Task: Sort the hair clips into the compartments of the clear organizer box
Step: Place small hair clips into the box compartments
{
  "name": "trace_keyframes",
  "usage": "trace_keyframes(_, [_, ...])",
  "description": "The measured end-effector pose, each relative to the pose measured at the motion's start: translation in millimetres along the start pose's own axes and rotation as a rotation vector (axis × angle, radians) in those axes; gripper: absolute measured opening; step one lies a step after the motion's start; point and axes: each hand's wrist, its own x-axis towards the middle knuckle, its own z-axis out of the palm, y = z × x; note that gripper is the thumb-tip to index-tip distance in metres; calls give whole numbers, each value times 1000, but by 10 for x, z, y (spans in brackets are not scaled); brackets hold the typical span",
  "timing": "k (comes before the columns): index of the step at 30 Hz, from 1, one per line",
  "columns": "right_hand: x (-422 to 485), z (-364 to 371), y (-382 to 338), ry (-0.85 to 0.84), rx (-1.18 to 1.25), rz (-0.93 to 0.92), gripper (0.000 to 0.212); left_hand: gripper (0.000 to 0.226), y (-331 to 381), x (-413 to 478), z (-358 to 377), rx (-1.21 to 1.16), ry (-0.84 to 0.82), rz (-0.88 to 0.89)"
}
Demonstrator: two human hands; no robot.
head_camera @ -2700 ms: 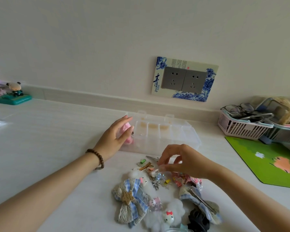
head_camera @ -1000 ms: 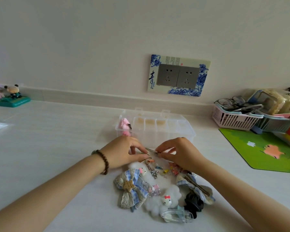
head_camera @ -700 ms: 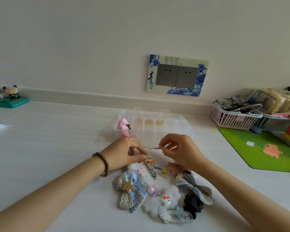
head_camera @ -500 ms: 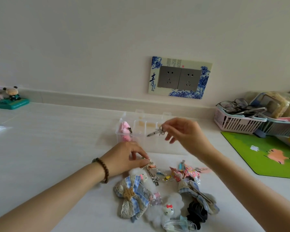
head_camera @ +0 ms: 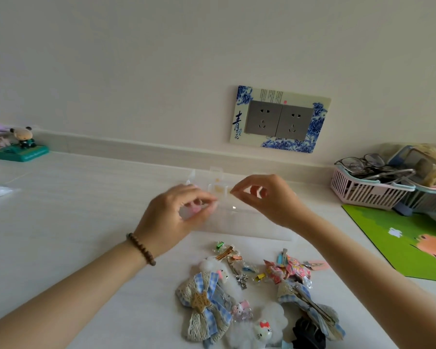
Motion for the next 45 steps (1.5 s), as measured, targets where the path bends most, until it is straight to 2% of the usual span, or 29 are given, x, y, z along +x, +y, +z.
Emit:
trace_keyframes(2, [-166, 22, -88, -101, 186, 80, 12, 26, -71, 31, -32, 62, 89, 5])
trace_keyframes(5, [-346, 145, -86, -272, 154, 246, 18, 31, -225, -9, 13, 20, 66, -108])
trace_keyframes(8, [-441, 256, -60, -281, 153, 317, 16, 27, -292, -91, 103, -63, 6, -212])
trace_keyframes(11, [-492, 323, -63, -297, 175, 333, 13, 25, -284, -107, 132, -68, 7, -228])
trace_keyframes(17, [-579, 348, -84, -247, 329, 376, 12, 20, -253, -112, 134, -41, -10, -241])
trace_keyframes(22, [-563, 274, -80, -153, 475, 296, 13, 25, -256, -117, 146, -56, -5, -246])
trace_keyframes(25, [-427, 137, -65, -72, 574, 255, 4, 23, -281, -119, 159, -51, -3, -232])
trace_keyframes(28, [-175, -33, -37, 43, 529, 183, 15, 34, -310, -122, 170, -47, 3, -211])
trace_keyframes(31, [78, -93, 6, 86, 405, 161, 19, 36, -318, -111, 179, -35, 5, -209])
trace_keyframes(35, [291, 39, 125, -58, 143, 146, 20, 36, -315, -99, 183, -27, 15, -191])
trace_keyframes(45, [314, 71, 274, 30, 157, 139, 17, 43, -325, -107, 199, -7, 7, -188])
